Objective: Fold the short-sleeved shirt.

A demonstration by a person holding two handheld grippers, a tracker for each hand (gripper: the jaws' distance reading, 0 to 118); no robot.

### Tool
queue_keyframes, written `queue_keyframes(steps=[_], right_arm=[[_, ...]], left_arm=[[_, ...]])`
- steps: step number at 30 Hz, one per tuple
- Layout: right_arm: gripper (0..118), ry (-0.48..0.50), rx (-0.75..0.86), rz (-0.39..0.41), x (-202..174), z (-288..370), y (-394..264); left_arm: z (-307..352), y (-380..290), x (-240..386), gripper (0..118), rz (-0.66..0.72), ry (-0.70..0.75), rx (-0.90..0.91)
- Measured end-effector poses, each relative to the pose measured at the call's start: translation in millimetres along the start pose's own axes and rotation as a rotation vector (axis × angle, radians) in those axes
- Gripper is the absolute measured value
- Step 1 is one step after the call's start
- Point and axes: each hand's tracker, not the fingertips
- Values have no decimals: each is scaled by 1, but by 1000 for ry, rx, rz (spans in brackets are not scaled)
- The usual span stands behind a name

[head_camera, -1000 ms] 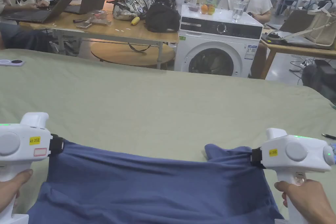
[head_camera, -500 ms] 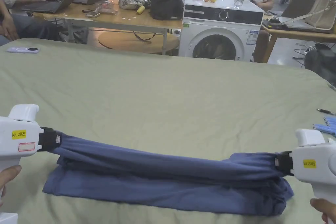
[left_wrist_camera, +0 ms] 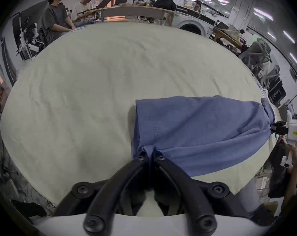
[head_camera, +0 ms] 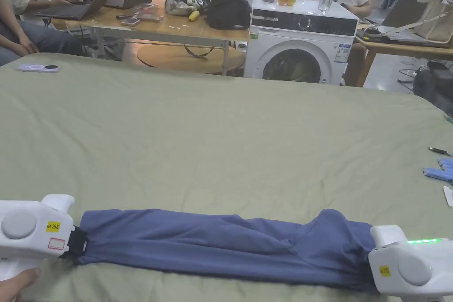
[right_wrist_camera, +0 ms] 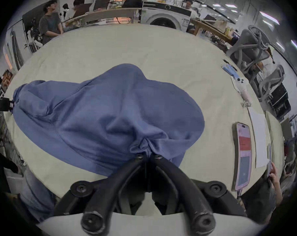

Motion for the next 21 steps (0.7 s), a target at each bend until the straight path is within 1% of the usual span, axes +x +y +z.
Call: queue_keyframes(steps=[2, 3, 4, 7, 9, 12, 13, 15, 18, 19, 20, 21], right_arm=[[30, -1, 2, -14, 1, 13, 0], [44, 0, 15, -26, -4, 22, 4], [56, -5, 40, -34, -7, 30, 5], [57, -74, 158, -15, -21, 55, 20], [57, -101, 276, -47, -29, 68, 31], [57, -147, 368, -71, -43, 75, 47], [57, -140, 424, -89, -46, 77, 50], [57, -90, 598, -133, -54, 80, 54], [57, -101, 800, -179, -71, 82, 55], [55, -101, 839, -191, -77, 83, 56], [50, -107, 864, -219, -84, 82, 58], [36, -102, 865, -197, -92, 80, 62]], left_arm=[[11, 4, 3, 25, 2, -3, 12], [19, 7, 6, 38, 2, 7, 62], [25, 9, 11, 42, 4, 18, 101], [48, 20, 23, 42, 33, -1, 255], [58, 24, 35, 42, 13, -7, 380], [67, 28, 55, 42, -33, 11, 527], [69, 29, 61, 42, -39, 10, 568], [75, 30, 73, 42, -52, 25, 672], [78, 27, 93, 42, -70, 91, 828], [79, 27, 97, 42, -71, 111, 856], [76, 29, 99, 41, -74, 125, 891], [76, 30, 102, 36, -69, 152, 907]])
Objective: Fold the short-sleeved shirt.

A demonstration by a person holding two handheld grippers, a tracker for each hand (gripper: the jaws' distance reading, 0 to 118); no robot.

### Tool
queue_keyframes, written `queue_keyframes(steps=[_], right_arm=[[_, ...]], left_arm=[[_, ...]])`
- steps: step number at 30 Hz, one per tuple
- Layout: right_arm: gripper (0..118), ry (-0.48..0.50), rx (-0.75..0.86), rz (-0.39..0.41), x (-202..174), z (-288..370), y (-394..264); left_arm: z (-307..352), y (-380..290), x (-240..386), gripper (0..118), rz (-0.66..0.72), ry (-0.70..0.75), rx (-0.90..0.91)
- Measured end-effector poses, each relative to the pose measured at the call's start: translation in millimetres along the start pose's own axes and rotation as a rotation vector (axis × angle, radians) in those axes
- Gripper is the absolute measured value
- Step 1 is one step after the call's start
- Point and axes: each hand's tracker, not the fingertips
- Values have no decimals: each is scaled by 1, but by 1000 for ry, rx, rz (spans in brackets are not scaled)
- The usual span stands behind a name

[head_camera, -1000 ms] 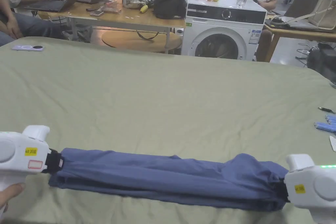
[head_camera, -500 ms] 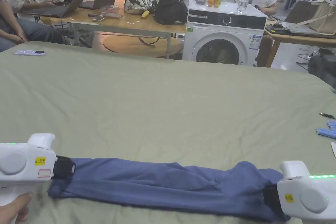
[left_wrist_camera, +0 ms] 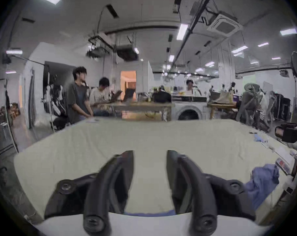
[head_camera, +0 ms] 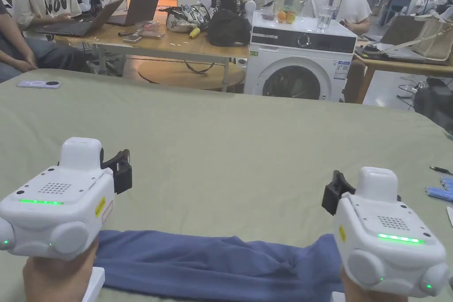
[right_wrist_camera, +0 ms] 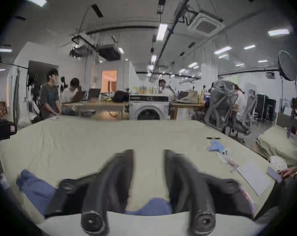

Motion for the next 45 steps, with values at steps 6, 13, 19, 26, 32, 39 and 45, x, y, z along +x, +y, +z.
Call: queue_keyframes(steps=[6, 13, 19, 26, 32, 39, 45], right_arm=[[0, 48, 48, -47, -28, -6, -2], [0, 68, 76, 1, -55, -6, 7], [0, 147, 44, 42, -84, -13, 7], [0, 217, -9, 83, -106, -20, -4], [0, 223, -64, 95, -106, -26, -17], [0, 208, -92, 110, -99, -26, -25], [0, 203, -103, 108, -92, -25, -27]], left_arm=[[2, 2, 4, 0, -19, 27, 53], [5, 9, -32, 0, -4, -4, -71], [-2, -5, -115, 3, 260, -172, -337], [-34, -47, -194, 52, 504, -305, -707], [-65, -90, -212, 60, 650, -527, -885], [-84, -138, -199, 64, 811, -705, -878], [-100, -164, -195, 45, 919, -781, -826]])
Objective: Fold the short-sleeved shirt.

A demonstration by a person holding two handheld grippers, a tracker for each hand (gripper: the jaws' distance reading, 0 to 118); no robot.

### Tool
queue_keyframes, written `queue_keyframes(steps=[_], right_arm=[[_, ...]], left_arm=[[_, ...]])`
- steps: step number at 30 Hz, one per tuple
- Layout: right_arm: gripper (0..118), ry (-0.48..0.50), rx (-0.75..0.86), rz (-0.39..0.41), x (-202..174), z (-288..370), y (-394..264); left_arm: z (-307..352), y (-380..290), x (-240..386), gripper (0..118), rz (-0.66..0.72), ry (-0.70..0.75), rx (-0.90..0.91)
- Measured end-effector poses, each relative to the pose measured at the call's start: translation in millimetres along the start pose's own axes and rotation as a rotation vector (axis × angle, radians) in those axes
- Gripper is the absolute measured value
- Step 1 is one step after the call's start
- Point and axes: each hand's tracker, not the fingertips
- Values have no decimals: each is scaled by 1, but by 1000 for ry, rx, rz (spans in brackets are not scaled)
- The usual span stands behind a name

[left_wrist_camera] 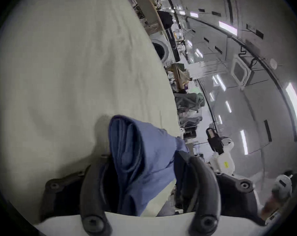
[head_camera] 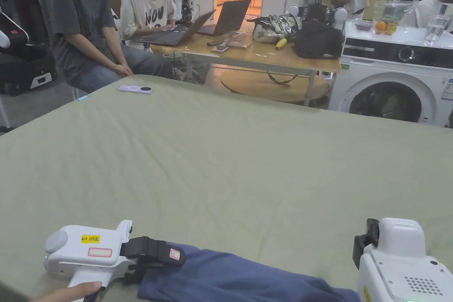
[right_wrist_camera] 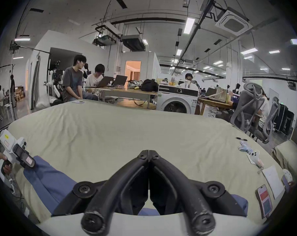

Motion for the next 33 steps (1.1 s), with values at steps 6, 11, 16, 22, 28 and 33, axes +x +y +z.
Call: queue_keyframes(steps=[6, 11, 16, 22, 28, 33], right_arm=[[0, 1, -21, -4, 7, -3, -4], [0, -3, -28, -11, 14, -2, -1], [0, -6, -21, -12, 18, -2, 3], [0, 6, 1, -14, 14, -3, 8], [0, 27, 2, -19, 8, -5, 10], [0, 33, 2, -21, 9, -1, 9]], left_arm=[[-3, -14, 15, 4, 26, 118, 24], [7, -19, 44, 3, -33, 187, 61], [34, -16, 75, 3, -87, 183, 120], [81, -1, 79, 3, -53, 284, 221], [60, -18, 136, 3, -107, 425, 170], [26, -29, 184, 3, -101, 267, 130]])
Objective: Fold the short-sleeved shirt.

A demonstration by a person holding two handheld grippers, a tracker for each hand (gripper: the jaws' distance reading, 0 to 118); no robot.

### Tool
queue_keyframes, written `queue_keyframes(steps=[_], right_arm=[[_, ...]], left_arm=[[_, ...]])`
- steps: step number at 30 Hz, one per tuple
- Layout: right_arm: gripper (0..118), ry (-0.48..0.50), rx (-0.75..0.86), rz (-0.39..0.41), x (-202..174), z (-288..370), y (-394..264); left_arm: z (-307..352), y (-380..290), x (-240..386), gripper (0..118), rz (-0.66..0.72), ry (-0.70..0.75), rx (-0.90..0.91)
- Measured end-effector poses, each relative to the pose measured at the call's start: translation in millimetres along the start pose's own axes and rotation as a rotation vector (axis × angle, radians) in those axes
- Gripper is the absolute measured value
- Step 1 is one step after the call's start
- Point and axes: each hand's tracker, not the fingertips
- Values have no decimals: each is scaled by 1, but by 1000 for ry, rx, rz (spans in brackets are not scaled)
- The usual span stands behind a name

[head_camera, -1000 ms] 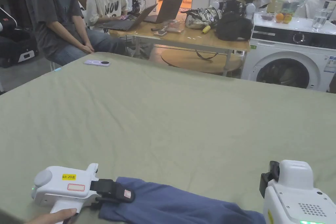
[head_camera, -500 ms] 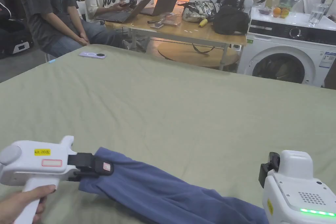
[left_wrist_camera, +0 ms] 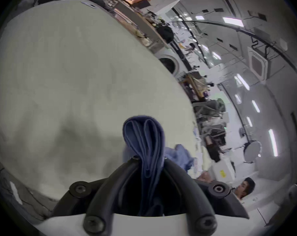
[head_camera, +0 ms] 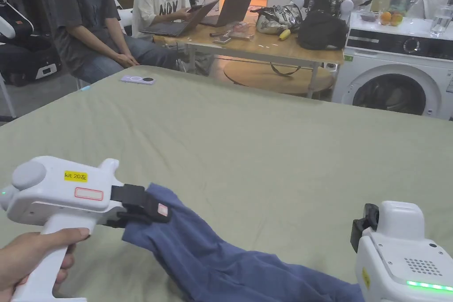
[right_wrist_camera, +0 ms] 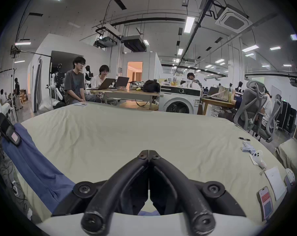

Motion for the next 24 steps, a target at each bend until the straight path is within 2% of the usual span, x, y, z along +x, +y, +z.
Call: queue_keyframes(steps=[3, 7, 14, 18, 20, 21, 22, 23, 24], right_arm=[[0, -6, -2, -4, 5, 2, -1], [0, -22, -9, -7, 13, 5, -4], [0, -60, -32, -6, 30, 11, -12], [0, -80, -42, -5, 39, 14, -14], [0, -87, -44, -6, 42, 15, -15], [0, -90, -44, -6, 44, 15, -16], [0, -90, -45, -5, 45, 15, -16], [0, -92, -47, -4, 45, 15, -16], [0, -91, -50, -4, 46, 16, -16]], left_arm=[[-29, -4, 28, 3, -5, -71, -73], [-82, -14, 59, 3, -31, -71, -135], [-203, -28, 45, 3, -23, 115, -304], [-235, -44, 40, 5, -27, 216, -367], [-237, -45, 35, 18, -23, 189, -361], [-232, -47, 38, 29, -18, 155, -356], [-229, -46, 39, 53, -1, 110, -352], [-224, -44, 40, 63, 18, 74, -363], [-218, -42, 43, 65, 14, 93, -368]])
